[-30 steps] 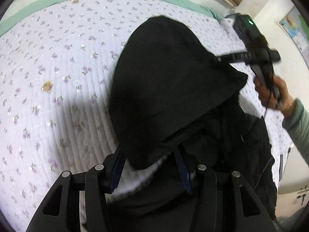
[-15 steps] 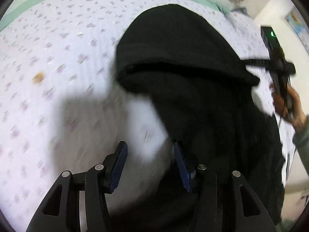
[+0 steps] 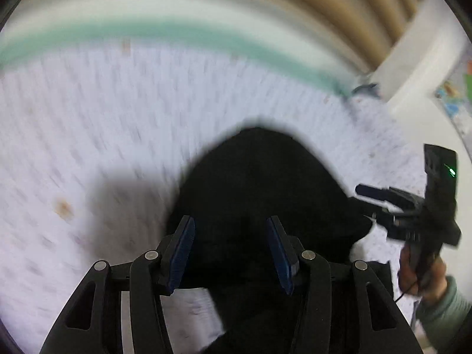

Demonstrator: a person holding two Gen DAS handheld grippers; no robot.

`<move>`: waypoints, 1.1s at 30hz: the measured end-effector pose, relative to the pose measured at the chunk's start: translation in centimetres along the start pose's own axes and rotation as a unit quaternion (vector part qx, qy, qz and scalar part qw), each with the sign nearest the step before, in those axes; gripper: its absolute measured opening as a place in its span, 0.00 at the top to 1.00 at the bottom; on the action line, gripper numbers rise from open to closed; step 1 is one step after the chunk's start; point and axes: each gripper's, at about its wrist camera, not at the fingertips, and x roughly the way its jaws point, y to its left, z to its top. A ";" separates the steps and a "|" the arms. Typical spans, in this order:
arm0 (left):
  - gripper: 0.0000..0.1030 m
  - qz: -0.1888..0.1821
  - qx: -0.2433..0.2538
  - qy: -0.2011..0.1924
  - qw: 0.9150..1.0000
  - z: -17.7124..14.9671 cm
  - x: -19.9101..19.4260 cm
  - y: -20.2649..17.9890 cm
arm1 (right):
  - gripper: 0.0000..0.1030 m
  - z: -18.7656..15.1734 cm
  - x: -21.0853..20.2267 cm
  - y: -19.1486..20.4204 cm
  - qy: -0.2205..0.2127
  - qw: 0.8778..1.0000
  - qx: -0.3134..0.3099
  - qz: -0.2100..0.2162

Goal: Fold large clothes
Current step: 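Lift the held hem with both grippers and fold it toward the hood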

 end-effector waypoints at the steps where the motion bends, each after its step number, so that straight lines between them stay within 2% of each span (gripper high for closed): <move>1: 0.50 0.022 -0.007 0.029 0.999 -0.6 2.5 0.7 | 0.40 -0.8 1.8 -0.1 0.024 1.000 -0.001 -0.003; 2: 0.50 0.042 -0.011 0.070 0.997 -1.7 5.2 1.4 | 0.50 -1.8 3.8 -0.2 0.053 0.999 -0.005 -0.012; 4: 0.50 0.045 -0.009 0.063 0.997 -2.3 5.7 1.8 | 0.50 -3.8 8.2 -1.0 0.114 0.993 -0.001 -0.018; 6: 0.50 0.057 0.004 0.068 0.996 -1.8 5.3 0.9 | 0.51 -3.5 8.6 -1.7 0.112 0.993 0.019 -0.005; 9: 0.53 0.069 0.053 0.048 0.995 -1.1 3.3 -0.4 | 0.49 -2.4 7.2 -1.4 0.115 0.993 0.015 -0.008; 11: 0.53 0.038 0.072 0.014 0.997 -0.1 0.9 -1.3 | 0.47 -1.5 5.3 -0.4 0.096 0.995 -0.012 -0.003; 12: 0.53 0.010 0.078 -0.015 0.997 0.7 -0.8 -2.1 | 0.45 -0.4 3.6 0.1 0.067 0.997 -0.023 0.012; 13: 0.52 -0.007 0.082 -0.033 0.996 1.4 -2.0 -2.7 | 0.39 0.5 2.5 0.4 0.044 0.998 -0.025 0.022; 14: 0.52 -0.023 0.085 -0.048 0.995 2.3 -2.8 -3.4 | 0.33 1.6 1.6 0.7 0.023 0.999 -0.024 0.031; 16: 0.52 -0.057 0.083 -0.056 0.993 4.3 -2.9 -4.3 | 0.32 4.4 0.8 1.4 -0.010 0.999 -0.020 0.041; 17: 0.52 -0.061 0.083 -0.049 0.993 5.2 -2.1 -4.5 | 0.32 5.6 1.2 1.6 -0.014 0.999 -0.019 0.037; 19: 0.52 -0.025 0.076 -0.013 0.997 6.4 1.4 -4.0 | 0.34 7.4 3.8 1.8 0.002 1.000 -0.015 0.019; 20: 0.52 -0.002 0.063 0.013 0.998 6.0 3.4 -3.3 | 0.44 7.8 5.4 1.6 0.016 1.000 -0.012 0.011; 21: 0.52 0.018 0.048 0.039 0.998 5.9 5.9 -2.2 | 0.48 7.9 7.4 1.4 0.037 0.999 -0.008 0.002; 23: 0.54 0.032 0.024 0.076 0.996 5.1 9.4 -0.5 | 0.49 7.2 10.6 0.9 0.075 0.997 -0.001 -0.003; 25: 0.54 0.033 0.014 0.076 0.996 4.5 10.6 0.2 | 0.49 5.8 12.6 0.8 0.097 0.995 0.002 0.001; 28: 0.54 0.038 0.036 0.065 0.997 4.3 9.5 -0.7 | 0.49 4.9 11.7 1.4 0.089 0.996 -0.005 0.003; 30: 0.54 0.015 0.050 0.049 0.997 4.1 6.9 -0.9 | 0.49 5.0 9.7 0.8 0.075 0.997 0.000 0.022; 33: 0.54 -0.031 0.045 0.025 0.998 3.0 2.2 0.2 | 0.49 4.0 4.4 -0.7 0.041 0.998 0.002 0.047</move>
